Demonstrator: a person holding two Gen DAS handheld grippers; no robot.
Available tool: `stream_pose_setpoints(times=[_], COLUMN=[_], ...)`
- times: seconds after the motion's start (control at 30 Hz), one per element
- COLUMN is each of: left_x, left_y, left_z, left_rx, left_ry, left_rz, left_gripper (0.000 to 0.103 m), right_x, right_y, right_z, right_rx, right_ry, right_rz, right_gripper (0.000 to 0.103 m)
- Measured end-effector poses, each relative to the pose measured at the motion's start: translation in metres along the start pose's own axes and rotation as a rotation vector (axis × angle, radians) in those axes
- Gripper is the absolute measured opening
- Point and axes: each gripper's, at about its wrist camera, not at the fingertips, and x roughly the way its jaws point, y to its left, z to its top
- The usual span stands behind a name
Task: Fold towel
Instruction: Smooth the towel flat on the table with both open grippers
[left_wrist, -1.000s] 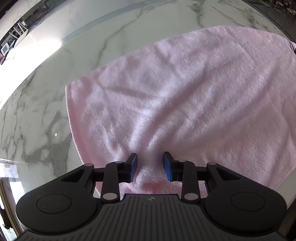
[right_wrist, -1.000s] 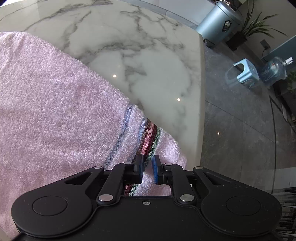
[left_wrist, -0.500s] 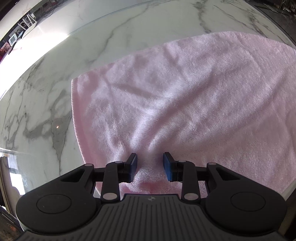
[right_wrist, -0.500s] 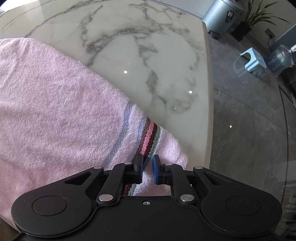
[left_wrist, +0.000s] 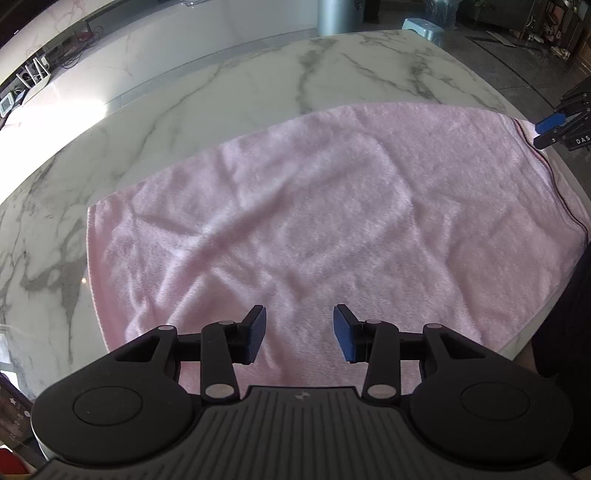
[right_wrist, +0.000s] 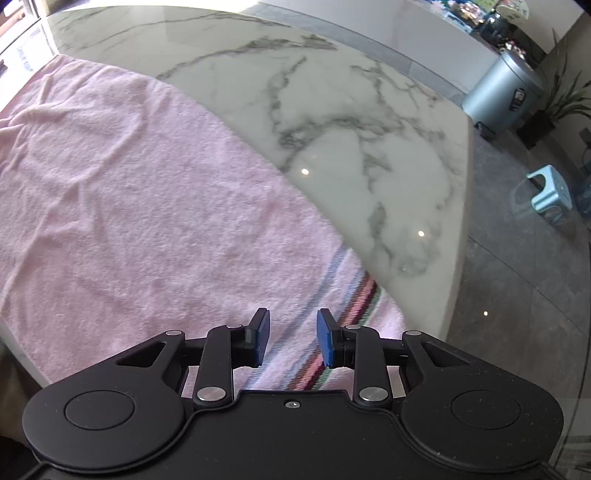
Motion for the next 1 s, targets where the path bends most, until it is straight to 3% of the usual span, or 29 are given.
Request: stream_pose_setpoints(times=[0.07,0.2,0.3,0.47,1.0], left_x=[0.004,0.02,0.028,0.037,0.038], left_y=[-0.021,-0.042,-0.043,-0.038,-0.049], left_z=[-0.006,-0.025,-0.038,-0.053,-0.049], left_rx=[0.017,0.033,0.021,0.007,0.017], left_ry=[0.02,0.066,0.091,0.126,0.106], left_rz=[-0.023,0.025,0.046,0.055,0.037], left_gripper=[0.039,0.039,0.038,0.038,0.037], right_x=[0.008,0.032,0.039,0.052,0.054], right_y=[0.022,0.077,0.096,0.111,0.123], right_z=[0.003,-0.008,-0.011,-0.013,-0.006], right_rx=[-0.09,-0.304,-0.358,-0.38,-0.386], right_ry=[0.003,0.037,0.037,0.038,0.031], right_rz=[0.046,0.057,0.071,0.088,0.137], right_gripper=[0.027,0.027,0.027,0.027,0.027])
